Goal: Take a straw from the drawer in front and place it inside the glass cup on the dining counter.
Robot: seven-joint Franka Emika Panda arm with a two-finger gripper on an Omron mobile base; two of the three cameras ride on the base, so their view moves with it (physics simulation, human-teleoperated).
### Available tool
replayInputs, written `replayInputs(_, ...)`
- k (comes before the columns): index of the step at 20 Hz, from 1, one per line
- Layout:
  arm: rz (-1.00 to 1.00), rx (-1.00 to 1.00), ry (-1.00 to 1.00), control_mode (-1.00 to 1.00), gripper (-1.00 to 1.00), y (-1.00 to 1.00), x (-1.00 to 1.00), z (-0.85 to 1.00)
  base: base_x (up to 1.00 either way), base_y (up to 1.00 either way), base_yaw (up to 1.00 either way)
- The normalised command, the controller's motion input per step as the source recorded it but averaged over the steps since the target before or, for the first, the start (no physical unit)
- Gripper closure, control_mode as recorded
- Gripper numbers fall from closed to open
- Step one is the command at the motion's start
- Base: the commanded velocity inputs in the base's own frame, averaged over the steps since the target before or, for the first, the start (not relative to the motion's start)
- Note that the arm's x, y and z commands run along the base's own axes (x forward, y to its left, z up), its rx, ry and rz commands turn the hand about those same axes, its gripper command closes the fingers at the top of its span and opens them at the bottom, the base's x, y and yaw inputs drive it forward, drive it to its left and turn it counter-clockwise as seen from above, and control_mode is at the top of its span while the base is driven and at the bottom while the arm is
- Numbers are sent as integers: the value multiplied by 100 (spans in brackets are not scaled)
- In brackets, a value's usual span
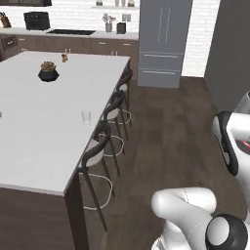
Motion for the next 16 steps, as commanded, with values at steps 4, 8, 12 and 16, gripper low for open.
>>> replayInputs(4, 0, 0, 0, 100, 100, 0, 0, 0, 61, -43, 57)
replayInputs(8, 0, 0, 0, 100, 100, 0, 0, 0, 55, -50, 55)
replayInputs(12, 0, 0, 0, 100, 100, 0, 0, 0, 45, -55, 53)
replayInputs(16, 0, 0, 0, 100, 100, 0, 0, 0, 36, -60, 51)
